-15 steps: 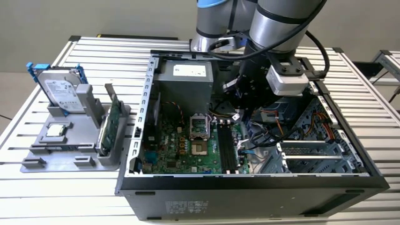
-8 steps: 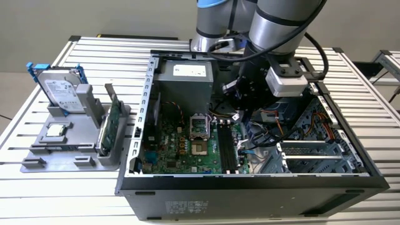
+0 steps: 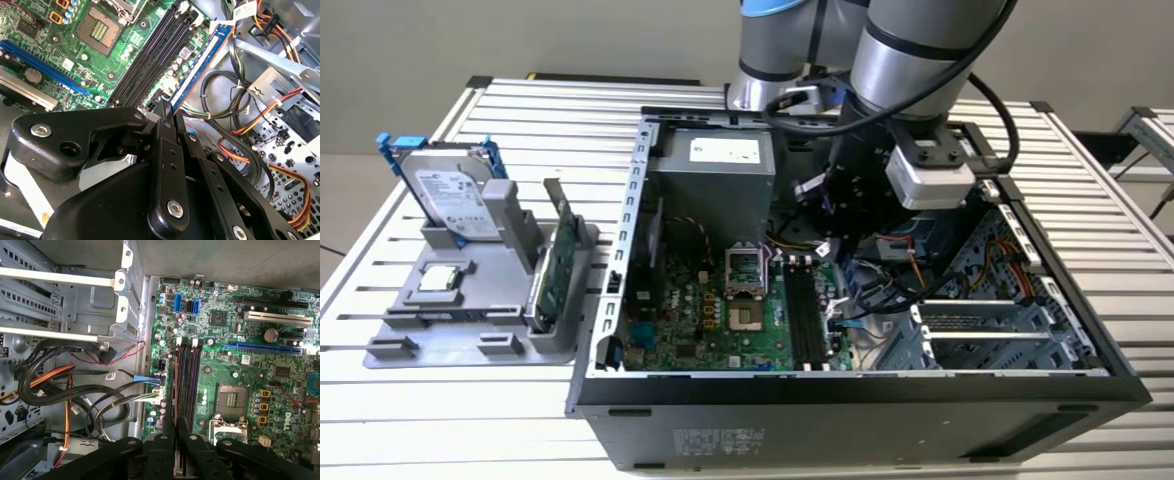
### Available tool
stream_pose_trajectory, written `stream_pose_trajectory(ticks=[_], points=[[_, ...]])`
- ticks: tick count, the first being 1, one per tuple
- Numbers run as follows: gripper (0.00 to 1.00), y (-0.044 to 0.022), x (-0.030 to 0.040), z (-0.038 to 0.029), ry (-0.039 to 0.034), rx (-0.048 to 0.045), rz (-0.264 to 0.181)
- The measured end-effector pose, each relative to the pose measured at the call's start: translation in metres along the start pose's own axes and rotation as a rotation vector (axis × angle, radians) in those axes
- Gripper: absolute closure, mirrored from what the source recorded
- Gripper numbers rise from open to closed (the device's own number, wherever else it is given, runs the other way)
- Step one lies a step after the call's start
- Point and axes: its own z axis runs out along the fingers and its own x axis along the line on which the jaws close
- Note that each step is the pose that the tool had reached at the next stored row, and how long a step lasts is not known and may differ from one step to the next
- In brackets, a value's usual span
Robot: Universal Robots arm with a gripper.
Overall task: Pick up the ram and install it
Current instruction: 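Insert the ram into the slot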
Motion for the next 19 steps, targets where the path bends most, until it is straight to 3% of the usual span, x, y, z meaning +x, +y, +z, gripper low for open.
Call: stream_pose_trajectory(ticks=[19], points=[[1.00,-0.0003,0.0001,0.0067,-0.0008,-0.0097,0.000]])
